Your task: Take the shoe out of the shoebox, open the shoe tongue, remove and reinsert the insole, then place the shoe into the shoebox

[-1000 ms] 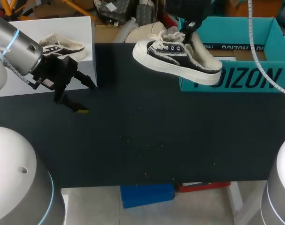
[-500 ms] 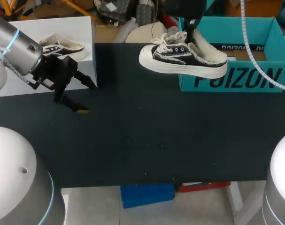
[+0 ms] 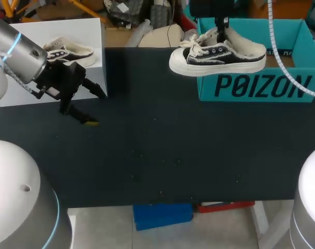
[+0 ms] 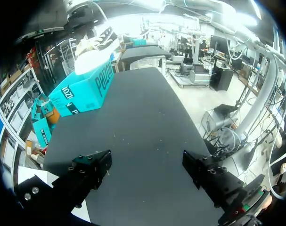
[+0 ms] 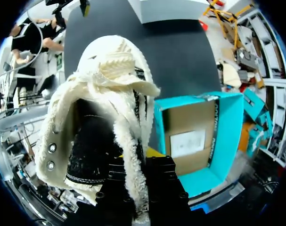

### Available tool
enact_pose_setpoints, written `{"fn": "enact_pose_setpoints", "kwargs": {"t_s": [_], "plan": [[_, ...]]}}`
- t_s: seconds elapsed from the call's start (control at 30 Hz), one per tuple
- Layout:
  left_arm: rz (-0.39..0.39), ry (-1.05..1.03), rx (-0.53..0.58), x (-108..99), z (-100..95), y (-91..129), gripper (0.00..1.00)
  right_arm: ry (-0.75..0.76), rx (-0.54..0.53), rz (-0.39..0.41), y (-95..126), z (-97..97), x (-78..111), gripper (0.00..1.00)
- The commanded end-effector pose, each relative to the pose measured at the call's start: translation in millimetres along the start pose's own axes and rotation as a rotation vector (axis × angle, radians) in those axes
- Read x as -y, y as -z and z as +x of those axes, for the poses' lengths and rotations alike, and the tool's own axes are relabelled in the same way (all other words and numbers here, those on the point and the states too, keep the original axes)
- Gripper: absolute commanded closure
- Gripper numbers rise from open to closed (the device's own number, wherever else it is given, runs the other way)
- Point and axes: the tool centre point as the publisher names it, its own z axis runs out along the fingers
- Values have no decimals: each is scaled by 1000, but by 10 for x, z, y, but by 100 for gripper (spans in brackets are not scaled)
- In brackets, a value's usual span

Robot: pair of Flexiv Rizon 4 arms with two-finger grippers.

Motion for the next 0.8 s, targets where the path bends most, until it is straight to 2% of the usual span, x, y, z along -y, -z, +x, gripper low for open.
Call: {"fn": "enact_pose_setpoints", "kwargs": {"t_s": [0.03, 0.4, 0.53, 0.8], "plan": [[-4, 0, 0, 4, 5, 4, 0, 5, -26, -10, -52, -299, 272, 100], [-4, 0, 0, 4, 5, 4, 0, -7, -41, -18, -282, -1066, 744, 100], [-4, 0, 0, 4, 5, 4, 0, -16, -62, -29, -468, -1345, 939, 100], [-4, 0, 0, 4, 5, 4, 0, -44, -71, -40, -748, -1778, 1234, 100]]}}
